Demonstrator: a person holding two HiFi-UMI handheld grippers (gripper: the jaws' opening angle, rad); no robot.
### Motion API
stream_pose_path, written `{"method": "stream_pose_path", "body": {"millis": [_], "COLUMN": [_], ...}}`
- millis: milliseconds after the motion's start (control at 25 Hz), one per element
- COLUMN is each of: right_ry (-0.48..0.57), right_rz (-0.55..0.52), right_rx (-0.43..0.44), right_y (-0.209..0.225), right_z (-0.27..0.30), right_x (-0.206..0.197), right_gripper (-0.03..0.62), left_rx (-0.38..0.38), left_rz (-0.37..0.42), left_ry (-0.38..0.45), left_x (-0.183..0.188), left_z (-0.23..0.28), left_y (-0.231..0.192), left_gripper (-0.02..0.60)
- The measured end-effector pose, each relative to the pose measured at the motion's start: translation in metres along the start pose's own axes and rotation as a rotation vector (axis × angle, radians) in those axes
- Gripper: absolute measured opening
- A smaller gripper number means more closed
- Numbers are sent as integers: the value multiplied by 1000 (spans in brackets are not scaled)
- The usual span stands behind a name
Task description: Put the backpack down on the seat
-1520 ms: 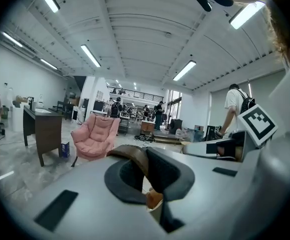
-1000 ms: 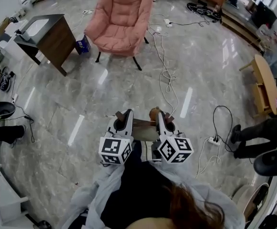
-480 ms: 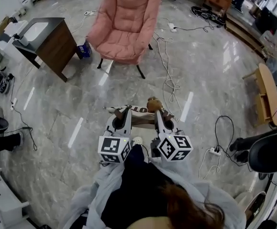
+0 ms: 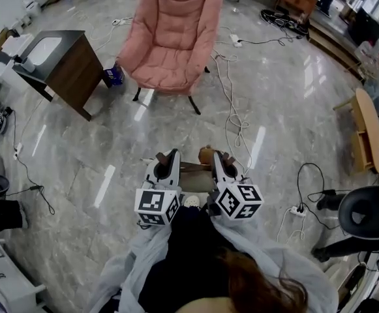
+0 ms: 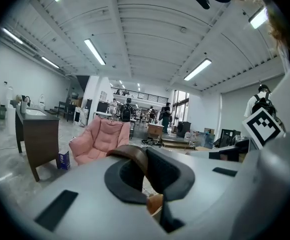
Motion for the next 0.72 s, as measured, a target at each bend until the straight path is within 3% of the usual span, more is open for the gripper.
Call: {"method": "stream_pose_path", "body": {"millis": [360, 720], "right_ry": [-22, -55], "right_rz": [-2, 49], "right_rx": [13, 29], "right_y": [2, 41], "right_z": [18, 72], "right_x": [7, 26], "right_gripper": [16, 15], "left_rx": [24, 59], "left_rz": [-37, -34], "left_ry": [-20, -37], "left_x": [-4, 0], "left_z": [4, 65], "left_y": [-11, -23], "left_gripper": [14, 14]}}
Point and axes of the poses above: the fingertips, and each gripper's own axes: z forward along the fingers, y to its right, x out of its top, the point moved 9 cm from there along -z, backward along the fingers, and after that the axes turned 11 degrees about x, right-handed, at the moved point
